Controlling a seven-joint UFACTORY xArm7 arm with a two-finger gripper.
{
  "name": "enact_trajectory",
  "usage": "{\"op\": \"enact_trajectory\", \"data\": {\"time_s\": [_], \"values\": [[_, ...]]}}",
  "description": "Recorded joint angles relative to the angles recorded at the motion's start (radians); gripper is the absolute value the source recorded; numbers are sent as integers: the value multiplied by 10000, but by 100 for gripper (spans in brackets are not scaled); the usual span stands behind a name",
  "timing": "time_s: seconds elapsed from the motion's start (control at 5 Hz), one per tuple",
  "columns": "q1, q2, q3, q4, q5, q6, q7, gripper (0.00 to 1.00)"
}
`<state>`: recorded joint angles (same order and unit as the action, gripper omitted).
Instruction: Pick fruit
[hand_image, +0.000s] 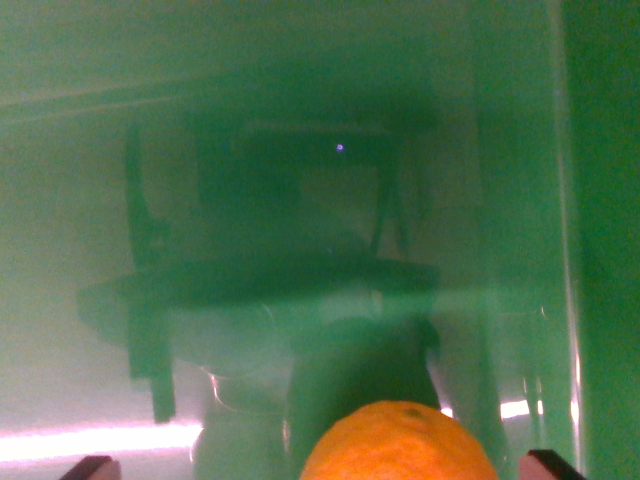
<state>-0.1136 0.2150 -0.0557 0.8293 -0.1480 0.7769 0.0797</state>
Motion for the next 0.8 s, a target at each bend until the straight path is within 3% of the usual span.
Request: {"op": "enact_trajectory", "data": {"time_s": [0.8], "values": [[-37,82,-42,-179,-37,-201,9,0]]}}
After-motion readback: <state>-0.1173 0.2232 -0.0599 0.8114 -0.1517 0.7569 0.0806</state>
